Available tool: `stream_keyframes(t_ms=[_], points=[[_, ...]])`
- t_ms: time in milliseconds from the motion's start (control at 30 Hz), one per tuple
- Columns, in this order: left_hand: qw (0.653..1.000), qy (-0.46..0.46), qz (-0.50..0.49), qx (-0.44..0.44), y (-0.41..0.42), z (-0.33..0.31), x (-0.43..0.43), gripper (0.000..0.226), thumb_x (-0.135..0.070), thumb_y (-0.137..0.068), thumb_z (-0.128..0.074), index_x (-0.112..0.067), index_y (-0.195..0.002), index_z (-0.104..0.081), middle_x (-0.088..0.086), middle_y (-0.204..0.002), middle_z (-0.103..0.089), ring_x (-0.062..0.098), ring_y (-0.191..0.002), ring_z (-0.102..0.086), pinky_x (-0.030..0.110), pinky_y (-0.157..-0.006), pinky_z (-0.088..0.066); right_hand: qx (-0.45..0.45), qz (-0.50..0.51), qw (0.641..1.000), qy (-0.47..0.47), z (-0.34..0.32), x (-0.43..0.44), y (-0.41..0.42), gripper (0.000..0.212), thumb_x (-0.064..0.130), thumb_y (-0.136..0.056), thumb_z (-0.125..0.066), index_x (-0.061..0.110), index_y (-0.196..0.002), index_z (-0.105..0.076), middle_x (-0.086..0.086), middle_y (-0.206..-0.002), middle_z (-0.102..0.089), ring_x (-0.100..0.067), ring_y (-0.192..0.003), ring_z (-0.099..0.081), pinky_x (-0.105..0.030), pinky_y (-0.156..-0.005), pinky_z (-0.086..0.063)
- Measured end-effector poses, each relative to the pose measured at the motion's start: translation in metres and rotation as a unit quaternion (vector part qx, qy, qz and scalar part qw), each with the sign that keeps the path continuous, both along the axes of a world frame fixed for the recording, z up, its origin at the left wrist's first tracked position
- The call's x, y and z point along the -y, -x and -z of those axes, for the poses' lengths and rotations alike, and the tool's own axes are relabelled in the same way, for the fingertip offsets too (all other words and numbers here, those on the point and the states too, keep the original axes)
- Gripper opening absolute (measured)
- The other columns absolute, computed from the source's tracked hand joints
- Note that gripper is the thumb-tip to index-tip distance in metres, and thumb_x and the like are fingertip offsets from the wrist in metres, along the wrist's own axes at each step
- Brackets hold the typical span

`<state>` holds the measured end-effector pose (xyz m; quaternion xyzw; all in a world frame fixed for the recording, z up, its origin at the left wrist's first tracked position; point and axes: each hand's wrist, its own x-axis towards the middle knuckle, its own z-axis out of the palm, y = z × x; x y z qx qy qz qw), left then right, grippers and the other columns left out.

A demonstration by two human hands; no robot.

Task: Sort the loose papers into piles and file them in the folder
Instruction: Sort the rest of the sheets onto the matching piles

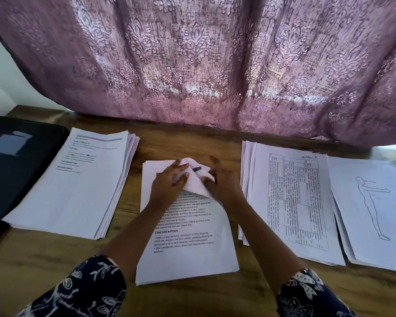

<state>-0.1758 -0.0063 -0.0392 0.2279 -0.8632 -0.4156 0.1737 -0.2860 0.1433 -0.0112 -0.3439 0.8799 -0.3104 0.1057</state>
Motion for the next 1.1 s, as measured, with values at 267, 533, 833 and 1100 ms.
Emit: stream_keyframes(t_ms=[267, 533, 833, 1100], points=[[0.997, -0.067, 0.018, -0.025, -0.01, -0.011, -0.004, 0.058, -0.068, -0.091, -0.028, -0.048, -0.145, -0.024, -0.012, -0.123, -0.06, 0.009, -0.099, -0.066, 0.028, -0.077, -0.058, 0.25, 0.044, 0.963, 0.084, 0.007, -0.012, -0.023, 0.059, 0.07, -0.073, -0.059, 0.022, -0.109, -0.059, 0.004, -0.101, -0.071, -0.014, -0.082, -0.071, -0.04, -0.073, -0.06], [0.975, -0.189, -0.094, -0.065, -0.016, -0.036, 0.013, 0.042, -0.04, -0.089, -0.062, -0.031, -0.129, -0.052, 0.002, -0.144, -0.048, 0.022, -0.131, -0.046, 0.041, -0.109, -0.038, 0.359, 0.072, 0.912, 0.187, -0.019, -0.022, -0.022, 0.009, 0.022, -0.096, -0.056, 0.022, -0.105, -0.058, 0.0, -0.102, -0.069, -0.019, -0.085, -0.071, -0.04, -0.077, -0.06], [0.881, -0.442, 0.034, -0.164, -0.043, -0.116, 0.0, 0.061, -0.02, -0.057, -0.088, -0.016, -0.113, -0.063, 0.006, -0.107, -0.073, 0.021, -0.094, -0.071, 0.032, -0.072, -0.059, 0.168, 0.091, 0.925, 0.328, -0.106, -0.027, -0.029, 0.026, 0.034, -0.086, -0.063, 0.019, -0.107, -0.062, -0.002, -0.1, -0.071, -0.018, -0.086, -0.07, -0.04, -0.079, -0.058], [0.98, -0.101, -0.131, -0.113, -0.044, -0.098, -0.05, 0.052, -0.054, -0.087, -0.06, -0.014, -0.12, -0.06, -0.007, -0.112, -0.064, 0.008, -0.101, -0.059, 0.031, -0.092, -0.048, 0.063, 0.11, 0.93, 0.346, -0.076, -0.014, -0.069, 0.049, 0.008, -0.094, -0.055, 0.055, -0.104, -0.049, 0.045, -0.092, -0.055, 0.021, -0.091, -0.054, -0.002, -0.075, -0.04]])
